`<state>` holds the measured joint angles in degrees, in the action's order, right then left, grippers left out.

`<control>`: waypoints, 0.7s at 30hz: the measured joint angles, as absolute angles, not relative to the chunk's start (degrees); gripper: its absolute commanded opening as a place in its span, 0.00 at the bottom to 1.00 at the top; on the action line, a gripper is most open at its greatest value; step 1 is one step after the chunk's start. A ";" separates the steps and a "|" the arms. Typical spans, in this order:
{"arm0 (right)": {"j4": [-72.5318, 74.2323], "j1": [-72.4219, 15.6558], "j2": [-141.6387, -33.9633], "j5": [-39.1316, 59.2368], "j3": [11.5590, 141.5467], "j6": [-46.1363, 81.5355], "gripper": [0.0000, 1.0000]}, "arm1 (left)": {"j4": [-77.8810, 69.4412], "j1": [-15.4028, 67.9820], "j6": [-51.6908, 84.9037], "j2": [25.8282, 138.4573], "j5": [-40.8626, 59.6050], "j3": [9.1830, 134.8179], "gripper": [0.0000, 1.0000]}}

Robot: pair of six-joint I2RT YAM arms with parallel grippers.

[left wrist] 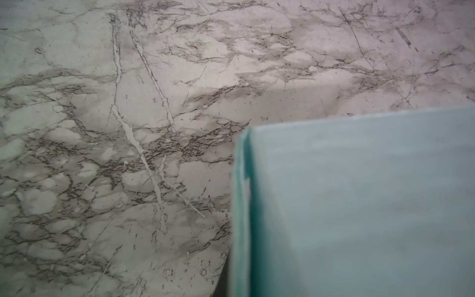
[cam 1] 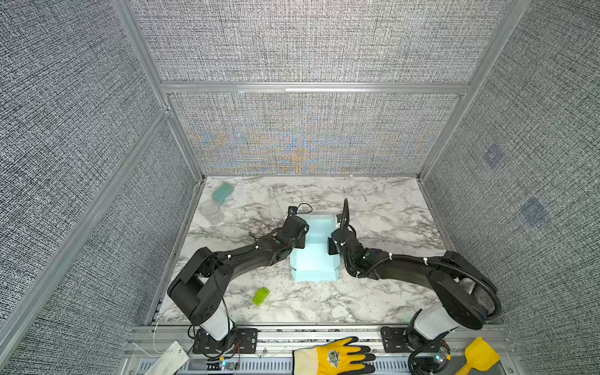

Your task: Fold the paper box

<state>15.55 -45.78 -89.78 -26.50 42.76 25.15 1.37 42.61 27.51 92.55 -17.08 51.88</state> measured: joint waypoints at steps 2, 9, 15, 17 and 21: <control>15.55 -45.87 -89.78 -26.44 42.78 25.17 0.00 | 1.83 42.61 27.68 92.64 -17.69 52.05 0.00; 15.51 -46.28 -89.78 -26.44 43.09 25.32 0.00 | 4.12 42.76 29.36 93.76 -19.68 53.45 0.00; 15.09 -46.48 -90.35 -26.28 43.79 25.34 0.00 | 5.23 42.78 30.04 94.72 -21.04 54.41 0.02; 14.98 -46.50 -90.52 -26.30 43.92 25.47 0.00 | 5.28 42.76 30.02 94.43 -21.02 54.37 0.08; 15.00 -46.52 -90.74 -26.76 44.23 25.54 0.00 | 5.26 42.72 29.87 92.12 -20.86 53.06 0.33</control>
